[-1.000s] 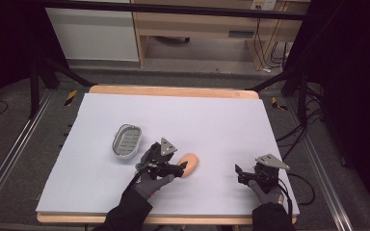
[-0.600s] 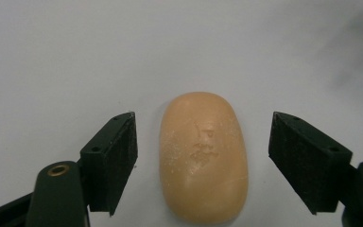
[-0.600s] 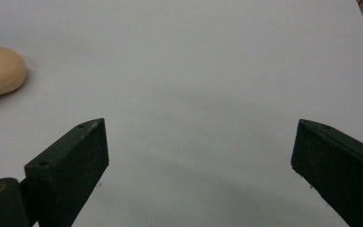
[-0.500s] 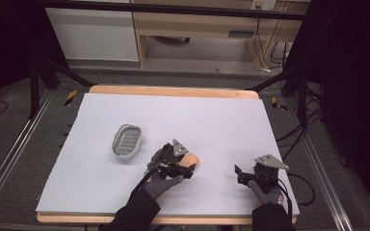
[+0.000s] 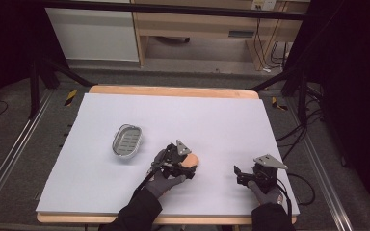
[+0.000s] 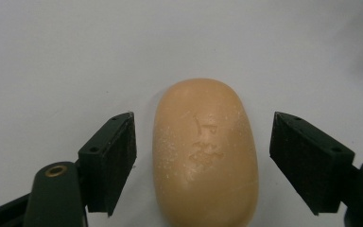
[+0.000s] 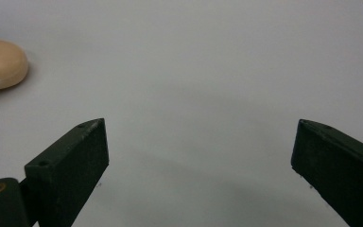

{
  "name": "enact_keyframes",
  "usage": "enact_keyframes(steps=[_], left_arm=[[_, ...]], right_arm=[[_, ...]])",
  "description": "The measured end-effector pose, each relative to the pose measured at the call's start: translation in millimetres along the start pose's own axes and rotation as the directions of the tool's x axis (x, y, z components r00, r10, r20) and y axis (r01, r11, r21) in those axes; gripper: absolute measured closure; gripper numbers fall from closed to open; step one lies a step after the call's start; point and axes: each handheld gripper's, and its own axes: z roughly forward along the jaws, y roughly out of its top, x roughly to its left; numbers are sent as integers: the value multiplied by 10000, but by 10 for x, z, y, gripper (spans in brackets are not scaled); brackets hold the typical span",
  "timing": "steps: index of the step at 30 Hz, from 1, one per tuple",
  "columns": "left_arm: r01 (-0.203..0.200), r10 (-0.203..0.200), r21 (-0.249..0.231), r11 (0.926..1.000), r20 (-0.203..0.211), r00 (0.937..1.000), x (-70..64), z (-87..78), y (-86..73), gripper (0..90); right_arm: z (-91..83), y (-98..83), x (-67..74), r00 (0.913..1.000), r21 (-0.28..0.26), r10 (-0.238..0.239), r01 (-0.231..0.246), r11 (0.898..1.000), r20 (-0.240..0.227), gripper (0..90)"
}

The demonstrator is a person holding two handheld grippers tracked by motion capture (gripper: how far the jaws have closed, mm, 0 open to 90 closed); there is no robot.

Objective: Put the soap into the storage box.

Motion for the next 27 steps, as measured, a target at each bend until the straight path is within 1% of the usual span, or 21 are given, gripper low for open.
enact_keyframes(steps=[6, 8, 12, 13, 15, 19, 25, 27], left_arm=[[26, -29, 328, 9995, 80, 10000, 10, 79, -13, 232], [84, -88, 368, 9993, 107, 9999, 11, 97, -16, 232], [63, -69, 453, 9990, 137, 9999, 9, 121, -26, 235], [118, -128, 585, 9982, 179, 9998, 12, 141, -32, 237], [143, -153, 610, 9980, 161, 9998, 15, 150, -35, 239], [190, -206, 845, 9962, 179, 9996, 33, 188, -46, 258], [219, -234, 786, 9967, 186, 9996, 27, 210, -50, 266], [77, -89, 838, 9965, 142, 9999, 22, 209, -51, 271]], right_arm=[[7, -2, -3, 10000, 24, -48, 48, 10000, 0, 51], [8, -2, -4, 10000, 41, -66, 66, 10000, 5, 51], [9, -5, 1, 10000, 66, -78, 78, 9999, -19, 50], [10, -5, 0, 10000, 84, -70, 71, 9999, -15, 51], [12, -5, 1, 10000, 84, -42, 43, 10000, -43, 50], [20, -7, 2, 10000, 126, -61, 62, 9999, -71, 51], [20, -7, -2, 10000, 126, -73, 74, 9999, -54, 51], [21, -6, -3, 10000, 132, -58, 59, 9999, -48, 51]])
